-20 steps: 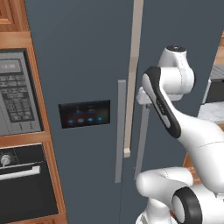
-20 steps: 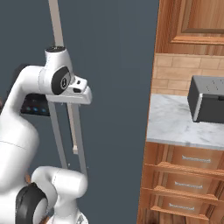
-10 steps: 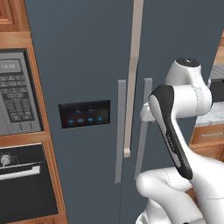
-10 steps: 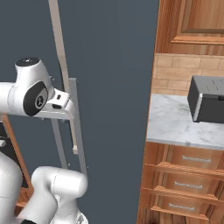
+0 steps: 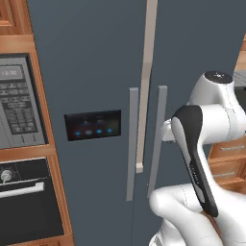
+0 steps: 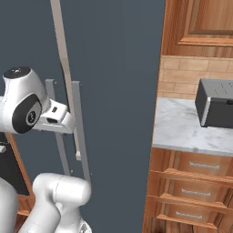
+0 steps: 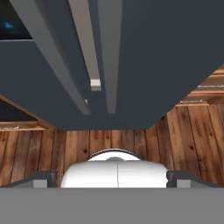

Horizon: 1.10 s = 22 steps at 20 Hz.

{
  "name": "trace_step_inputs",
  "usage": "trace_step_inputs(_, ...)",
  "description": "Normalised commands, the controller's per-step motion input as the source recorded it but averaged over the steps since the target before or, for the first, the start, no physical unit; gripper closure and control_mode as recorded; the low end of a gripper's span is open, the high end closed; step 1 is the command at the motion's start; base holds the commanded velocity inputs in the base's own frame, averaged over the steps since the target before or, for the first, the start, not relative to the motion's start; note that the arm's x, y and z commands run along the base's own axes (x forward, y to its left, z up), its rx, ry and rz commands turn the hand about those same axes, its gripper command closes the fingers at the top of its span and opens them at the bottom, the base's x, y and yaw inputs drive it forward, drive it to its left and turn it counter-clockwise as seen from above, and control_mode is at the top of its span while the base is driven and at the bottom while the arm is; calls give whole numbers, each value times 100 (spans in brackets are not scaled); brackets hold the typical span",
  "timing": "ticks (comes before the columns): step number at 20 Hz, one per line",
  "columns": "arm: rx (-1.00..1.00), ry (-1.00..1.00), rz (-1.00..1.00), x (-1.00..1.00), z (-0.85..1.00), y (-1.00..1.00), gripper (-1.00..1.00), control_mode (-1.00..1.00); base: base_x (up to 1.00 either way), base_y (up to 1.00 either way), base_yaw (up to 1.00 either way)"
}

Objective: Open the freezer door, pick up the ice cube tray from the freezer, and place it on the dining counter.

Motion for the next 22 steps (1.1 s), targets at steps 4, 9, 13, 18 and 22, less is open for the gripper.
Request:
trace_step_inputs(4, 0, -2, -1, -37, 2, -11, -100, -100, 0, 0, 0)
trace_step_inputs(9, 0, -1, 0, -31, 0, -6, -100, -100, 0, 0, 0)
trace_step_inputs(13, 0, 0, 0, -5, 0, 0, -100, 100, -2, -21, 0)
trace_step_inputs(18, 0, 0, 0, 0, 0, 0, -100, 100, 0, -86, 3)
trace_step_inputs(22, 0, 0, 0, 0, 0, 0, -100, 100, 3, -54, 2)
